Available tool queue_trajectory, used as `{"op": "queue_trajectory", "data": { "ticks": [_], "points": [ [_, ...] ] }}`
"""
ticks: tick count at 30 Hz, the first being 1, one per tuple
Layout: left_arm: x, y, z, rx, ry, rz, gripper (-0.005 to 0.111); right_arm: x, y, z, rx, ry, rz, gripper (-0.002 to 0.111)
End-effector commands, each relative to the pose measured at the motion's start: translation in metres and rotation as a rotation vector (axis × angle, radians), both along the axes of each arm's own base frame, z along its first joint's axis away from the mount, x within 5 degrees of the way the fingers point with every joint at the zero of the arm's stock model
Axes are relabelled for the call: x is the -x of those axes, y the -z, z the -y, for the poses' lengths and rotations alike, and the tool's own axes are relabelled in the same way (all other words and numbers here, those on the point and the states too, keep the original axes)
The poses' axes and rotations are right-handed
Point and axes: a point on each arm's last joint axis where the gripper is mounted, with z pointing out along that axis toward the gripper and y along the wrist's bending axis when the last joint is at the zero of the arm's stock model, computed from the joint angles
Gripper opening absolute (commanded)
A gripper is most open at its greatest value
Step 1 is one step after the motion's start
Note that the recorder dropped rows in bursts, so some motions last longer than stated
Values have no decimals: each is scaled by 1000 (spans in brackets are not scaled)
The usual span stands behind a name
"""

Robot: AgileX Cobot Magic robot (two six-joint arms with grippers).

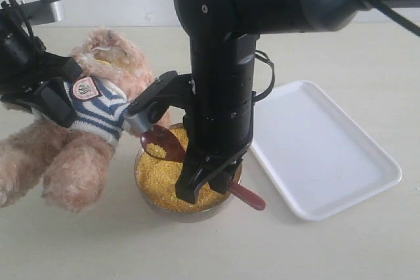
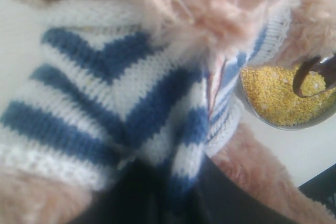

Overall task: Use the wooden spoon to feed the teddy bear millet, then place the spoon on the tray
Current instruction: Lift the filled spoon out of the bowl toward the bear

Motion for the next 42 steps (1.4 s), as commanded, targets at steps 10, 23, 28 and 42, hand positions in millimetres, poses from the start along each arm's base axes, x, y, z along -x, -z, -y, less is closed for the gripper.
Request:
{"op": "queue_trajectory", "data": {
  "ticks": [10,23,28,42],
  "points": [
    [1,-5,1,19,2,9,4,-4,-6,4,-23,43,-5,0],
    [0,-4,-2,-16,-11,23,4,-4,-6,4,-28,67,-13,0],
    [0,-3,-3,-18,-10,23,4,-4,-6,4,-29,68,-16,0],
    [2,-3,-4,-33,-1,2,4,-4,-6,4,-29,72,-16,0]
  ]
}}
